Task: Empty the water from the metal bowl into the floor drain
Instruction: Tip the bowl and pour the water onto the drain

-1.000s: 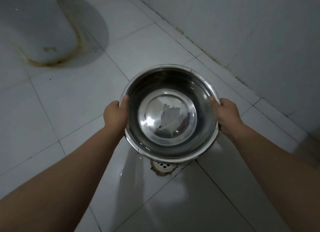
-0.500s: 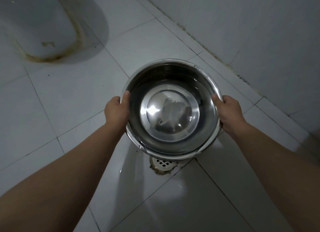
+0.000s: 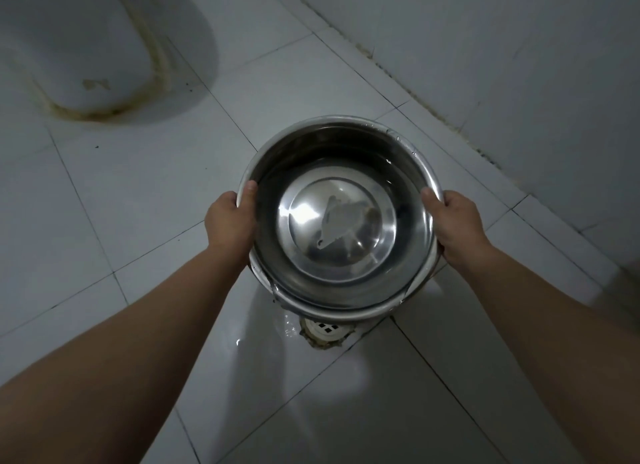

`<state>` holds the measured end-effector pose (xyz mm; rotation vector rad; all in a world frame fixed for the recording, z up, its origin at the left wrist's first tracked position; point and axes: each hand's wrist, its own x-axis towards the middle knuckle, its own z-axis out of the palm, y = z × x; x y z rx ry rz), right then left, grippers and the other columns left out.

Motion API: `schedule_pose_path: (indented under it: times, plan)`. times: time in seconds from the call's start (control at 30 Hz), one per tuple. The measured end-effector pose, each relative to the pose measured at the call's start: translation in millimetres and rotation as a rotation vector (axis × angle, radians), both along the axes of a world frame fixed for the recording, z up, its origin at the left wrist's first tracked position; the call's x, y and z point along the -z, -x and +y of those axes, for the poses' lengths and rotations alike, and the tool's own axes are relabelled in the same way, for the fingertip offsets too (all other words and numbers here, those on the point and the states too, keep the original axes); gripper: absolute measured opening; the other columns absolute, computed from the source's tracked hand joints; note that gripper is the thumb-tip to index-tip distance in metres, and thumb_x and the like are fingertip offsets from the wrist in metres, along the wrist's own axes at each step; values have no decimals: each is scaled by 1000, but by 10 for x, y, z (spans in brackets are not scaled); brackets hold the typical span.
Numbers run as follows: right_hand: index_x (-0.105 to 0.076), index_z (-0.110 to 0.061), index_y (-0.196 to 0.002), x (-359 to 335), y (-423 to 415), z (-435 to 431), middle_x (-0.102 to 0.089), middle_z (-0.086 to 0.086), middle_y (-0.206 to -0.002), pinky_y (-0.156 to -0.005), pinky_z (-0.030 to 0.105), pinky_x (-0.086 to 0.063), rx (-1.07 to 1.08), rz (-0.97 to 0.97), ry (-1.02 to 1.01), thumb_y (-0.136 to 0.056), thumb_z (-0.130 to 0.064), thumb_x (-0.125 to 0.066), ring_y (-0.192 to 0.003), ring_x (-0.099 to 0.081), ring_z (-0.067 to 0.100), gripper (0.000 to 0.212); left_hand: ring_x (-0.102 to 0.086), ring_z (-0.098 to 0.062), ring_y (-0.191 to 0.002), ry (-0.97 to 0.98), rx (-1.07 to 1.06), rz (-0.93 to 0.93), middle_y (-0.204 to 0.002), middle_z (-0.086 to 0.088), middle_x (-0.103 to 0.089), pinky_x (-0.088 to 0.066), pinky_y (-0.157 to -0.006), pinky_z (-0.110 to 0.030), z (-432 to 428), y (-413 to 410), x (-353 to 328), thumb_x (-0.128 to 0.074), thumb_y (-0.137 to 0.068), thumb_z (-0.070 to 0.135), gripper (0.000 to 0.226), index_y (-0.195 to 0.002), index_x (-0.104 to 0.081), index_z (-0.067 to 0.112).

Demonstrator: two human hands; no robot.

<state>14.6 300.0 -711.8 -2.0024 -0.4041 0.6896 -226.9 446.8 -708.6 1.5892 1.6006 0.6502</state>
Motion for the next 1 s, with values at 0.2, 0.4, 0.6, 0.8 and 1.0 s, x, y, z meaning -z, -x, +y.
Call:
schedule_pose_path:
  times: [0.2,0.4,0.6,0.8,1.0]
  plan:
    - [-57,0,-89,-9,0,29,-51,16,-79,-64,38,-43,13,-2,-11,-87,-41,-57,-70,-48,26,41,-49,-25,-71,-12,-1,11,-62,-2,-44,-39,-66,-34,28,25,-27,-38,-94,45,48,-80,-54,2]
    - [-55,-6,-86,-23,5,29,-50,18,-77,-60,37,-40,-14,-10,-13,-89,-41,-54,-68,-47,27,36,-43,-16,-57,-20,-9,-21,-61,-2,-43,-37,-58,-31,36,38,-52,-39,-94,44,45,-75,-52,4]
    - [-55,-10,-87,-27,13,32,-50,16,-79,-62,38,-40,-15,-18,-19,-88,-42,-55,-70,-46,26,33,-42,-19,-59,-16,-13,-33,-60,-2,-42,-36,-62,-32,38,58,-75,-40,-94,43,45,-61,-42,13]
    - [-54,-3,-84,-31,26,23,-50,16,-78,-62,38,-40,-14,-18,-29,-87,-43,-56,-69,-46,26,40,-43,-23,-67,-33,-18,-12,-59,-1,-40,-34,-64,-33,35,55,-78,-39,-94,43,47,-56,-38,16]
    - [-55,-8,-85,-14,25,16,-50,16,-78,-63,37,-39,-17,-40,-22,-87,-42,-56,-69,-46,25,34,-48,-26,-72,-40,-10,12,-62,-3,-43,-41,-68,-39,52,39,-28,-38,-95,44,47,-72,-50,5]
